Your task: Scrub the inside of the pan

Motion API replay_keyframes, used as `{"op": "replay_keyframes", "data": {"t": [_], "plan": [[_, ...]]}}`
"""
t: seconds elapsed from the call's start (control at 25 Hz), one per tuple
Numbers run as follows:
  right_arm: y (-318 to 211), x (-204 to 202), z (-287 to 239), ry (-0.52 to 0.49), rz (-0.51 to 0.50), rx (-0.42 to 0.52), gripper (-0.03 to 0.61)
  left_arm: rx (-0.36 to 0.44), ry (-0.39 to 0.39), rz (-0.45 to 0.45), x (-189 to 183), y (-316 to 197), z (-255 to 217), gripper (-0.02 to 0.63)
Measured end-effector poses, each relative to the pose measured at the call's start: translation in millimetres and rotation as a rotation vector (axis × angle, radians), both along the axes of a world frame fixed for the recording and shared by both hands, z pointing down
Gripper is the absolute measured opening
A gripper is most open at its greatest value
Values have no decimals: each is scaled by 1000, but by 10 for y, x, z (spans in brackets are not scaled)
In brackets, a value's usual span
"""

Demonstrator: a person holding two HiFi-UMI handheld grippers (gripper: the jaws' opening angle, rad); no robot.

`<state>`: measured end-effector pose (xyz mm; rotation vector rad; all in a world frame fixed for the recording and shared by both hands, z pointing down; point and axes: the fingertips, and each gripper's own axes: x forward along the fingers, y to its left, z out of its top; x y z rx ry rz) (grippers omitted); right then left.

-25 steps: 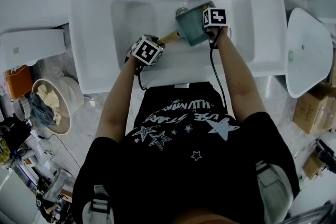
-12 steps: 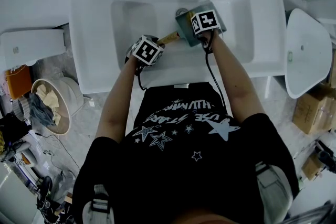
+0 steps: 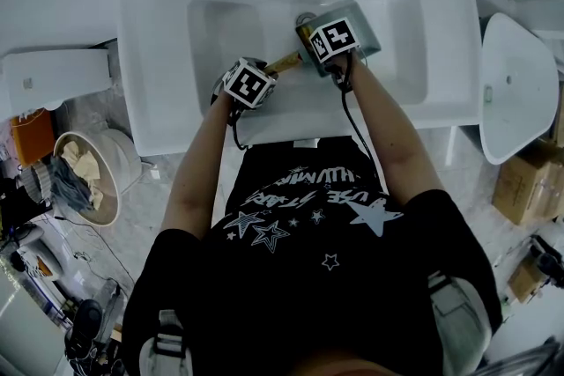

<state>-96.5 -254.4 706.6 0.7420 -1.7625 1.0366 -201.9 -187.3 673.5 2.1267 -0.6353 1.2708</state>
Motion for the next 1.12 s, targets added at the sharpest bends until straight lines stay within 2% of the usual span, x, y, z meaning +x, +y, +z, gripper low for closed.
{"op": "replay_keyframes", "data": {"t": [0.24, 0.56, 0.92, 1.12], "plan": [[21, 16, -21, -7, 20, 8, 87, -5, 1, -18, -7, 13, 6, 141], [-25, 179, -220, -94, 128, 62, 87, -2, -13, -12, -10, 18, -1, 141], [-255, 1052, -305, 84, 197, 177, 87, 12, -36, -14, -10, 20, -7, 141], [-291, 1222, -294, 163, 204, 205, 87, 16, -32, -20, -16, 38, -18, 141]]}}
